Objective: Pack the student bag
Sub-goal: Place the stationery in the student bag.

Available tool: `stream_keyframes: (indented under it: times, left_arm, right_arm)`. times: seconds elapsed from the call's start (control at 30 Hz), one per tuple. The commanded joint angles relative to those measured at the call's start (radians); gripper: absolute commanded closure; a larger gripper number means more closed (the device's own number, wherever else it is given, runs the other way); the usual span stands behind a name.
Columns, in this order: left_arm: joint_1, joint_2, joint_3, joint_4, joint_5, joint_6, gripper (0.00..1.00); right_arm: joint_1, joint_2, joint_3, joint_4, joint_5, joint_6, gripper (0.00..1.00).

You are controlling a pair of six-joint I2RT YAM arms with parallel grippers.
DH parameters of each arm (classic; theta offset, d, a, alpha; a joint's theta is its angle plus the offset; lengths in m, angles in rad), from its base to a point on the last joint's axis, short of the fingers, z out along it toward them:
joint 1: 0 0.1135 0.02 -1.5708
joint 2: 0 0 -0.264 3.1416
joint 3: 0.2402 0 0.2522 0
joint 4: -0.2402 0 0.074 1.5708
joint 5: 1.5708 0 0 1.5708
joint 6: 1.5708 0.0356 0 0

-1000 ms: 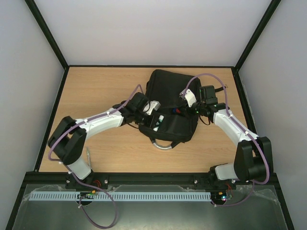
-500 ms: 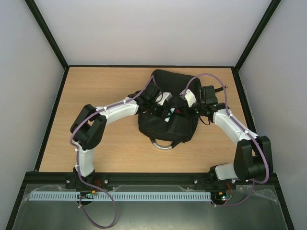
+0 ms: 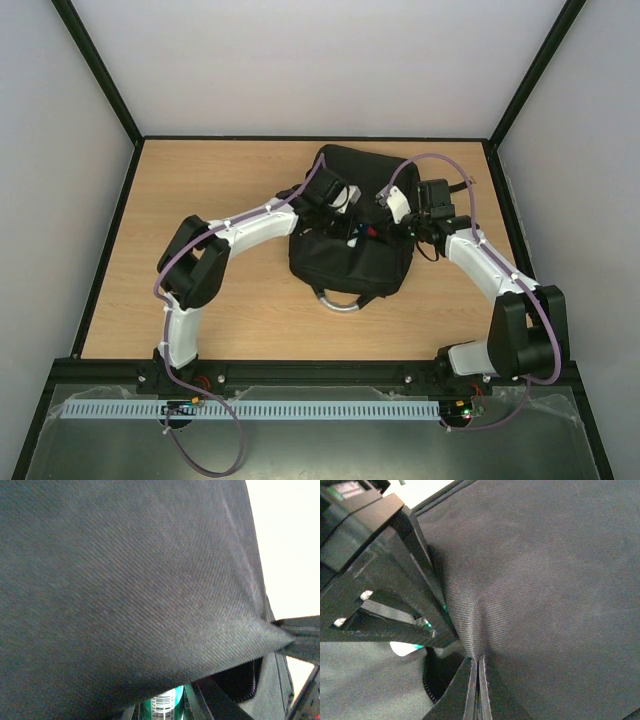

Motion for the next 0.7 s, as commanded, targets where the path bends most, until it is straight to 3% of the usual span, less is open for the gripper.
stream_keyframes:
  times: [0.0,0.13,0.2,0.47,0.67]
  left_arm:
    - [0.019,0.024,0.071,-0.011,-0.191,-0.05,0.85]
    - [0.007,-0.027,0.026,-0.009,-0.209,-0.055,0.59]
    - [0.0,-0.064,-0.013,-0.012,-0.219,-0.056,0.52]
    - [-0.04,-0.27,-0.236,0.052,-0.268,-0.092,0.49]
    - [-0.048,-0.25,-0.268,0.081,-0.185,-0.053,0.49]
  right_arm:
    - [-0.01,-0.021,-0.008,-0.015,-0.042,0.008,0.99]
    - [-0.009,-0.011,0.0,-0.025,-0.039,0.005,0.99]
    - [-0.011,-0.018,-0.001,-0.023,-0.037,0.006,0.99]
    - [-0.012,-0.017,0.0,-0.023,-0.036,0.004,0.99]
    - [-0.013,-0.002,0.001,-0.026,-0.042,0.005,0.99]
